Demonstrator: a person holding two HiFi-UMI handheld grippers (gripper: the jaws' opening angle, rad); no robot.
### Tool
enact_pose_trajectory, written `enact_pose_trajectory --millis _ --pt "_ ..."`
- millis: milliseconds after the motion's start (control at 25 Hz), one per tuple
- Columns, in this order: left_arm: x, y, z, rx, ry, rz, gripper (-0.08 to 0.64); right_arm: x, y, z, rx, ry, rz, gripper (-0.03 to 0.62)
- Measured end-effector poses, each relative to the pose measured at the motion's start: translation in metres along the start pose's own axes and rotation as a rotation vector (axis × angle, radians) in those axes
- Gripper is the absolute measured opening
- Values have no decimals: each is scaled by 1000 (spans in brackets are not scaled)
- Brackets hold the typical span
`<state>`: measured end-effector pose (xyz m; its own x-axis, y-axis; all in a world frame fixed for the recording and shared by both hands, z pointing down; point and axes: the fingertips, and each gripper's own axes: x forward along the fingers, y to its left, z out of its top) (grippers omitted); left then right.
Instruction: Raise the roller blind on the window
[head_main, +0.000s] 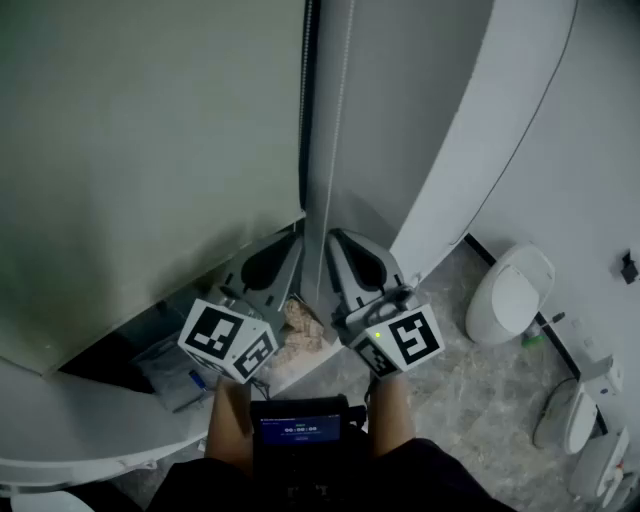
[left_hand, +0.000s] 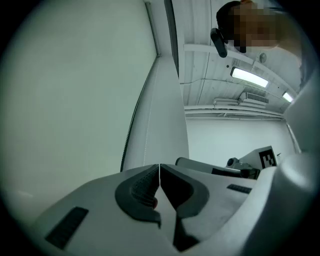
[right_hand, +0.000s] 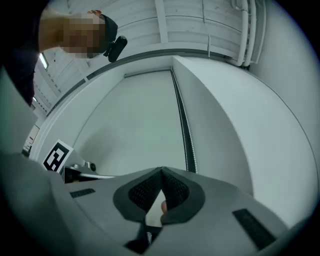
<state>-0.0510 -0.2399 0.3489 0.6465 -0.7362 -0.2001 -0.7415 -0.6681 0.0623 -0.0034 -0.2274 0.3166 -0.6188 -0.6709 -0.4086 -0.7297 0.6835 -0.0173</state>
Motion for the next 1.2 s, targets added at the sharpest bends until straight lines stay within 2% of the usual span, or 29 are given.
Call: enact_pose_trajectory --millis 280,440,560,640,800,960,1200 --pt "12 1 0 0 -18 -16 12 4 -10 2 -11 -5 -5 8" --pt "19 4 -3 -17 -7 3 12 -2 -8 12 63 -54 32 9" --pt "39 14 -5 46 38 34 14 -7 -13 6 71 -28 17 9" --pt "59 17 6 68 24 27 20 -13 -19 11 85 -35 6 9" --pt "113 20 37 131 35 -20 38 -34 -34 9 11 45 -43 11" --pt "151 35 52 200 77 -13 37 -42 -40 13 -12 47 -73 11" --pt "164 31 61 214 113 -31 18 -53 -42 24 -33 38 -81 11"
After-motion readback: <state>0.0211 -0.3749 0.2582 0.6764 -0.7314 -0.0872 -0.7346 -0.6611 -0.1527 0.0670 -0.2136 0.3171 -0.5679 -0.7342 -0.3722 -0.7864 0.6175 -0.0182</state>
